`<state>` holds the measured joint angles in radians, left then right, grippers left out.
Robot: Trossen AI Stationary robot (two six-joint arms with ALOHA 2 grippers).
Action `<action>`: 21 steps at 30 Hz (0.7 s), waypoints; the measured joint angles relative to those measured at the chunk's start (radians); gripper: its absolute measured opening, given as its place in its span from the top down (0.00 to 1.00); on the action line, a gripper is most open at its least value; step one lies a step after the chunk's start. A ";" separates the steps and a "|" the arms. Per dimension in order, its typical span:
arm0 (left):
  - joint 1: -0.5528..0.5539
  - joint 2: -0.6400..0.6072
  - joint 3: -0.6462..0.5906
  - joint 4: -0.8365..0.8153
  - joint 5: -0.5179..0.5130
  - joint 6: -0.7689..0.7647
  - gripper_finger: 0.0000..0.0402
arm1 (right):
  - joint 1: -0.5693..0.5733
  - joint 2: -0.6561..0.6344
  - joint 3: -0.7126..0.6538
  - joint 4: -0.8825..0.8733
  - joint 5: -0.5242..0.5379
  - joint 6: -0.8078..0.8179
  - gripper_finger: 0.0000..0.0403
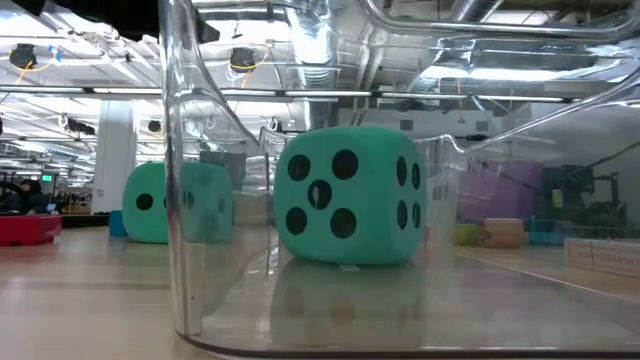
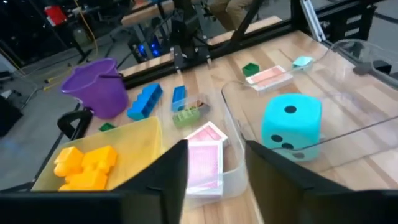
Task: Pick & Place Toys
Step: Put the blue dice into the bottom transparent bin
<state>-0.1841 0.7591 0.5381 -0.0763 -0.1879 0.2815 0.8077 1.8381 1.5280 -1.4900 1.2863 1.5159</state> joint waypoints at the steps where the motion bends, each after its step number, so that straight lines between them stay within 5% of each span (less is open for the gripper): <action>1: 0.000 0.001 0.000 -0.003 0.000 0.001 0.57 | 0.005 -0.015 0.000 -0.049 0.023 0.056 0.01; 11: 0.000 0.068 0.000 -0.048 -0.004 -0.029 0.04 | -0.006 -0.207 -0.002 -0.043 0.119 -0.023 0.01; 21: 0.003 0.211 -0.001 -0.189 0.002 -0.174 0.02 | -0.005 -0.240 -0.002 -0.009 0.188 -0.033 0.01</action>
<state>-0.1810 0.9704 0.5369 -0.2652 -0.1862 0.1070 0.8028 1.5980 1.5265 -1.4993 1.4746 1.4824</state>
